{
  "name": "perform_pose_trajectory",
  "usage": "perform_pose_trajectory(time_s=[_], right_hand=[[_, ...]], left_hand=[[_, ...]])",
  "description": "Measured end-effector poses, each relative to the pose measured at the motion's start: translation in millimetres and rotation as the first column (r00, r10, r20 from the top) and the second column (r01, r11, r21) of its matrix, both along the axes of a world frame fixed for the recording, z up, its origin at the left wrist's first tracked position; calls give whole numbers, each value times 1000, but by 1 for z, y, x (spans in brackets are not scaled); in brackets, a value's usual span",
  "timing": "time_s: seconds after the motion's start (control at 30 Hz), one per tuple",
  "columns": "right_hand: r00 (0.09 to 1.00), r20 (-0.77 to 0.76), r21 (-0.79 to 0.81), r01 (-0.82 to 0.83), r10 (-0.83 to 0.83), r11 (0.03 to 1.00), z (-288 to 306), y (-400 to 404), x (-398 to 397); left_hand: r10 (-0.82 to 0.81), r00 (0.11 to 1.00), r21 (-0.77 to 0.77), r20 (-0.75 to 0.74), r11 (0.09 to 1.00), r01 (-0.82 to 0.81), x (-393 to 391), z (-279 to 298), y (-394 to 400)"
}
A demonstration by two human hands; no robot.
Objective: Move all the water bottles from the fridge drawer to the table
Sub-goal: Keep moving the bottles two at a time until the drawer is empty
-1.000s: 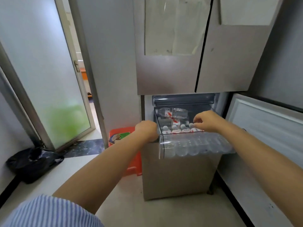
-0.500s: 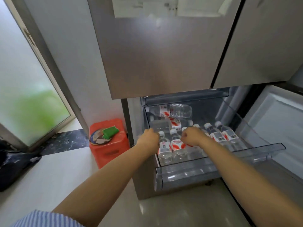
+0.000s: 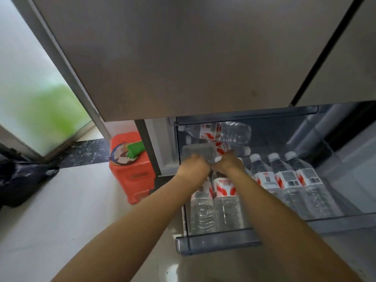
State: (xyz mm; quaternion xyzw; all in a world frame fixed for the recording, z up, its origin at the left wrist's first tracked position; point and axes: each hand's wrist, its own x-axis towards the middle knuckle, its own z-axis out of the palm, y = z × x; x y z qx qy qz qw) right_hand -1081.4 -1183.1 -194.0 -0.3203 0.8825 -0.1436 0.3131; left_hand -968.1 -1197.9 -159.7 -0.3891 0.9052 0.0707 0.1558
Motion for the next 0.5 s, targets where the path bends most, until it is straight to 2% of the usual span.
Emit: perform_pose_trajectory(time_s=[0.1,0.17,0.23,0.3,0.37,0.5], right_hand=[[975,186,-114,144,-121,983,9,3,-19],[978,201,-138,82,-53,987,19,12,-29],[976,215,-195,12,31,981,28,22,-36],[971,226,-261,-23,84,965,34,33,-43],[978,175,-322,-49,110,945,38,43,-48],[982,131,-494,-57,139,868,46,70,-49]], left_hand=[[307,951,197,-32,935,-295,-26,-26,-7],[505,861,329,-67,826,-459,-31,-40,-9],[658,745,463,-112,698,-547,-33,-48,-10],[725,676,514,-133,634,-578,-35,-50,-12],[739,663,503,-122,622,-601,-34,-48,-13],[703,684,486,-195,675,-556,-28,-25,-8]])
